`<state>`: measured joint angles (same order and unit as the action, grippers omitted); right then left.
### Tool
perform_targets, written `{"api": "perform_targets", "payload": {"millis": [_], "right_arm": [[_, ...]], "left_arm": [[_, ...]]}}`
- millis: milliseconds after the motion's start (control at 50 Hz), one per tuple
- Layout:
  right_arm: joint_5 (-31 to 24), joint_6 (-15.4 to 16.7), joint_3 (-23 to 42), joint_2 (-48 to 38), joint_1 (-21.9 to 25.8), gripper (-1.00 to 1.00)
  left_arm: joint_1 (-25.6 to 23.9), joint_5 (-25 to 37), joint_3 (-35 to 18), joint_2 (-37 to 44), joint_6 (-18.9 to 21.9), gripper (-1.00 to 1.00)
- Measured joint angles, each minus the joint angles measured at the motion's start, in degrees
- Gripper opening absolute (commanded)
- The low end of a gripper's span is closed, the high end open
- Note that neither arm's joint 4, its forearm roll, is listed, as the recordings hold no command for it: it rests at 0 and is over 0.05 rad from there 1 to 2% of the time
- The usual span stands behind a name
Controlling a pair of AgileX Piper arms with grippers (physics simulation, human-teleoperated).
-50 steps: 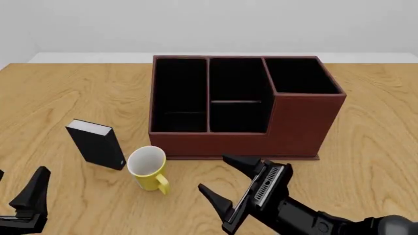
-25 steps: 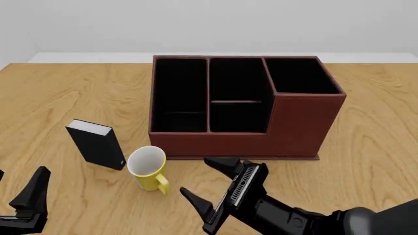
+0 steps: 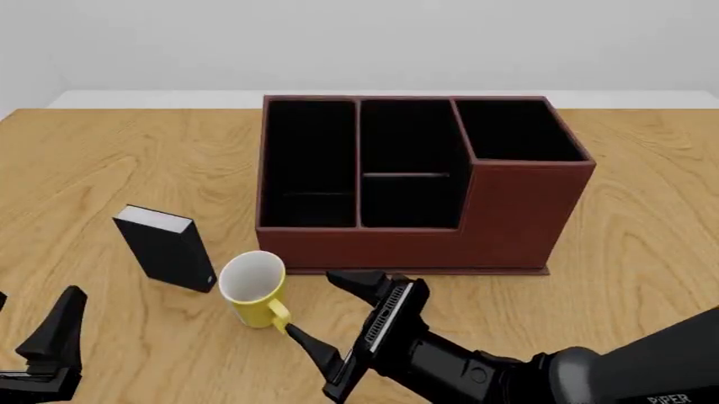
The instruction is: Pick up the yellow and white mug and place it to the right of the caddy.
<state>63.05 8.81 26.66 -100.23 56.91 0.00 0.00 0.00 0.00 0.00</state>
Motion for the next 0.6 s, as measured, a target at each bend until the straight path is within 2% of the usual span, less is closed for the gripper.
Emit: {"api": "perform_targets", "payload": {"millis": [600], "right_arm": [[-0.4,-0.1,4.7,-5.8,0.9,1.0]], "left_arm": [[0.0,0.0,0.0,0.0,0.0,1.0]]}}
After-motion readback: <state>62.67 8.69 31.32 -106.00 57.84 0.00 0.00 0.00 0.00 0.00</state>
